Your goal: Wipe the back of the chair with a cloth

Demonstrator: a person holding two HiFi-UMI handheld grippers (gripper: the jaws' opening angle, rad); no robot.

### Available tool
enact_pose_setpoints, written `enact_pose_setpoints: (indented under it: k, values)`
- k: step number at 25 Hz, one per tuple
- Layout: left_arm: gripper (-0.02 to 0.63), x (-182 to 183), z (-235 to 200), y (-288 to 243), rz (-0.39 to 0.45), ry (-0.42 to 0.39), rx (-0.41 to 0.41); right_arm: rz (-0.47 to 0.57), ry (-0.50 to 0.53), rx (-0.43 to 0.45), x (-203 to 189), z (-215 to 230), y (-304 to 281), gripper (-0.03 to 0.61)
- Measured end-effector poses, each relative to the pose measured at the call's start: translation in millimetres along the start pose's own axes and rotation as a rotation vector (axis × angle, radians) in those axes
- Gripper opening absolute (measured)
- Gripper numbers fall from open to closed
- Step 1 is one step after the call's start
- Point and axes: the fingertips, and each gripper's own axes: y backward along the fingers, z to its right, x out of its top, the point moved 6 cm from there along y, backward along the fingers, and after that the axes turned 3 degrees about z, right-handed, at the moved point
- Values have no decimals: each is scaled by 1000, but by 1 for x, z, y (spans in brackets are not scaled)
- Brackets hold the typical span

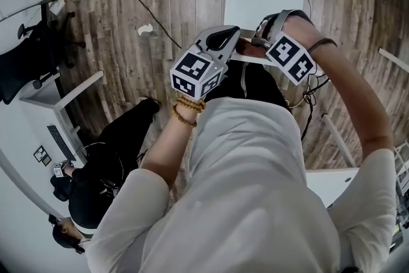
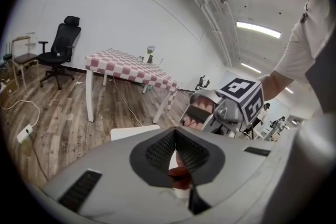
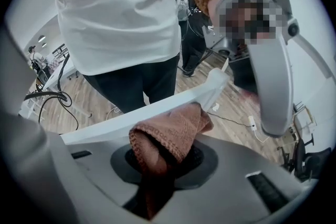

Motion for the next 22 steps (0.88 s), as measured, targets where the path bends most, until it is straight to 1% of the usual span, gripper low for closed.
enact_pose_setpoints:
  k: [6,12,16,22]
  values:
    - [0,7,-2,-2,17,-11,-12,-35,-31,46,-17,-6,-29,100]
    - [0,8,-11,-6,22,-6,-15,-79,-51,94,-43,-10,-62,98]
    - [0,8,-12,-11,21,3,-17,-35,-90,133,-53,-13,-74,97]
    - [0,6,-16,-15,11,17,-19,-39,-101,192,-74,-19,-94,97]
